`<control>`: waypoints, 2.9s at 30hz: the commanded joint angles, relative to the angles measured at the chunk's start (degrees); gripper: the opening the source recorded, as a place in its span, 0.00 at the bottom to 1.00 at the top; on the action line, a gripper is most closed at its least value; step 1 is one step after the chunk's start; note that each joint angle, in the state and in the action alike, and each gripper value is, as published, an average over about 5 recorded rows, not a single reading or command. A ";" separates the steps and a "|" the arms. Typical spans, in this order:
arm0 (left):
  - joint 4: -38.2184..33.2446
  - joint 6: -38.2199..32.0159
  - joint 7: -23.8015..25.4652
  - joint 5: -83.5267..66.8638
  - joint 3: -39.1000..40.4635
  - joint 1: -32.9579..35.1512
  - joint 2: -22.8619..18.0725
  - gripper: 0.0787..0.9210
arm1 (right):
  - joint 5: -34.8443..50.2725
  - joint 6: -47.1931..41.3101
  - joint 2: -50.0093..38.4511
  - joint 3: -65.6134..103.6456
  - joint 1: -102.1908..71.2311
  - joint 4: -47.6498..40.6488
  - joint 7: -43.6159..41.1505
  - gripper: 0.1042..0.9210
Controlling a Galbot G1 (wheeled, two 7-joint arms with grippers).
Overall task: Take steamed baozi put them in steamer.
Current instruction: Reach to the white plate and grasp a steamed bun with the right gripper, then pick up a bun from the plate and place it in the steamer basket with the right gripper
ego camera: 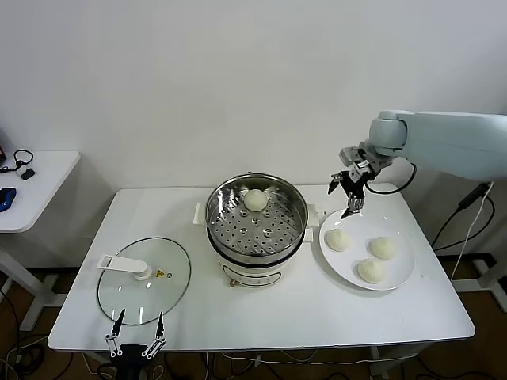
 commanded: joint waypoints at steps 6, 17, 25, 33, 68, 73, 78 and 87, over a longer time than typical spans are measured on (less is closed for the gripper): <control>0.53 -0.06 0.06 0.17 -0.35 -0.01 0.14 0.88 | -1.95 -7.80 -0.34 3.00 -8.87 -6.27 -3.17 0.88; 1.84 -0.23 0.12 0.62 -0.81 -0.31 0.21 0.88 | -7.93 -7.97 2.23 7.37 -17.31 -12.72 -1.45 0.88; 2.38 -0.35 0.14 1.42 -0.97 -0.44 0.28 0.88 | -9.58 -8.69 3.66 10.82 -21.25 -15.03 0.31 0.88; 2.63 -0.53 0.13 1.97 -1.02 -0.41 0.51 0.88 | -9.36 -9.08 4.53 14.22 -23.46 -16.63 2.04 0.88; 2.29 -0.86 0.02 2.66 -1.30 -0.14 0.56 0.88 | -12.03 -7.80 4.76 16.31 -24.20 -17.37 1.35 0.60; 1.94 -0.86 0.02 2.62 -1.62 -0.04 0.57 0.88 | -11.05 -7.67 3.50 13.71 -20.16 -14.31 0.43 0.59; 1.60 -0.85 0.03 2.64 -1.76 0.06 0.53 0.88 | -7.66 -7.10 1.99 7.86 -11.15 -9.81 -0.99 0.59; 0.69 -0.67 0.10 2.79 -1.47 0.35 0.34 0.88 | 0.80 -5.89 -0.26 -0.74 6.68 1.78 -4.23 0.59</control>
